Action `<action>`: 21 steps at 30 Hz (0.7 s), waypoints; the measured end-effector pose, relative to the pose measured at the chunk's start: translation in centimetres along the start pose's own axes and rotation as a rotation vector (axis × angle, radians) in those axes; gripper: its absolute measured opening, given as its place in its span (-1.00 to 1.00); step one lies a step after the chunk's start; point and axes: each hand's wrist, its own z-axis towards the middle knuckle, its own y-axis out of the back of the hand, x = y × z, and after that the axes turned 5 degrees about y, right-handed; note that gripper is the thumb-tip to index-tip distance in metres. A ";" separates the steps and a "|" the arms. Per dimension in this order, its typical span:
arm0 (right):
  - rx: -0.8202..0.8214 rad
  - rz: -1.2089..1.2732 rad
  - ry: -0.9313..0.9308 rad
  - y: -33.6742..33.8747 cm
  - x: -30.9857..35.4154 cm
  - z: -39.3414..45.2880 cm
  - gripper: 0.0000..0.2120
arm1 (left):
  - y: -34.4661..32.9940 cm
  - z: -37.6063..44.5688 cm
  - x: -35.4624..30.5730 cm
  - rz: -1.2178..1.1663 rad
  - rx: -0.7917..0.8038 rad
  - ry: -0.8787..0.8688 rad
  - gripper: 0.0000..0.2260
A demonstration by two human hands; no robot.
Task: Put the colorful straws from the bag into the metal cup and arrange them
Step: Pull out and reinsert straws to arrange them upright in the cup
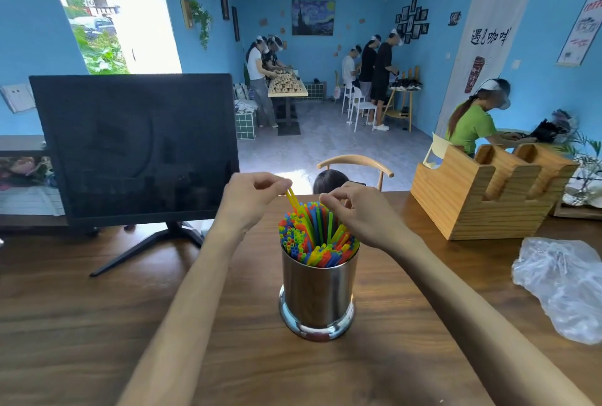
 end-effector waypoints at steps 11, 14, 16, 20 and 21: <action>0.133 0.806 -0.064 1.7 5.3 -1.1 -0.64 | 2.4 -2.9 -6.6 -0.197 -0.423 -0.488 -0.95; 0.324 1.340 -0.304 1.7 6.1 -0.6 -0.35 | 2.0 -3.6 -6.7 -0.291 -0.408 -0.494 -0.95; 0.192 1.606 -0.352 1.8 5.5 -0.2 -0.34 | 1.5 -3.9 -6.2 -0.326 -0.364 -0.460 -0.93; -0.199 1.725 -0.395 2.3 3.7 0.5 -0.79 | 0.5 -4.0 -4.6 -0.270 -0.315 -0.354 -0.93; -0.269 1.661 -0.382 2.4 3.3 0.7 -0.85 | 0.4 -3.8 -4.0 -0.239 -0.271 -0.306 -0.93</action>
